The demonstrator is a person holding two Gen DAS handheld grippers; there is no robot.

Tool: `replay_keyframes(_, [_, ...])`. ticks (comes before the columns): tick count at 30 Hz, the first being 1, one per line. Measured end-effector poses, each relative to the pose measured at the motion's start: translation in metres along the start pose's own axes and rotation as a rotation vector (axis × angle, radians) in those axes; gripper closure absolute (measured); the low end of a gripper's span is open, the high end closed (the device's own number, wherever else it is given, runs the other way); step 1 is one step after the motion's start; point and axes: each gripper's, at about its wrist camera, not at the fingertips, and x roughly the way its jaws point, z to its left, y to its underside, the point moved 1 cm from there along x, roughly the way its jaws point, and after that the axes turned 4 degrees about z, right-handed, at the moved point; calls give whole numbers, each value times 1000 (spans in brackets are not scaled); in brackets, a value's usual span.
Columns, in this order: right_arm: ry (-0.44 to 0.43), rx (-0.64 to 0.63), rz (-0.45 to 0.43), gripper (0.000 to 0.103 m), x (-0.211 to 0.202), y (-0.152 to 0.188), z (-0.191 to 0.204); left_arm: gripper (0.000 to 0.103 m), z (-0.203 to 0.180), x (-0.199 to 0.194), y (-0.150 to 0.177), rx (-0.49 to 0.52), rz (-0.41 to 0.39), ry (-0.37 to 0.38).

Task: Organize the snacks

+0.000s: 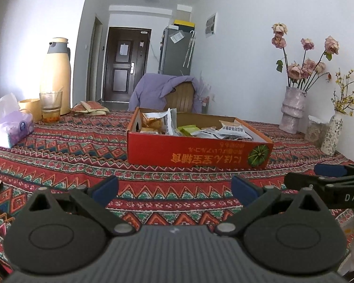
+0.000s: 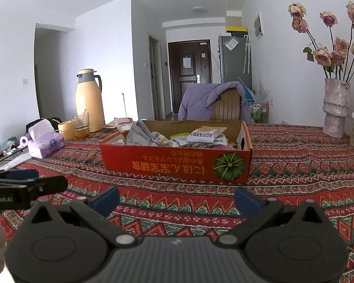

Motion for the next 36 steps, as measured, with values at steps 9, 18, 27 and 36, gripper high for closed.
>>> replay_keyframes(9, [7,0,5,0,1,1,-1,0,1,3,1,-9,9,7])
replay_keyframes(18, [7,0,12,0,3,3,-2,0,-1,6,3,-6,19,15])
replay_keyframes(27, [9,0,12,0,4,3,-2,0,0,7,3,-7,23,13])
replay_keyframes(36, [12,-5,12,0,4,3,-3,0,1,7,4,-14,22,12])
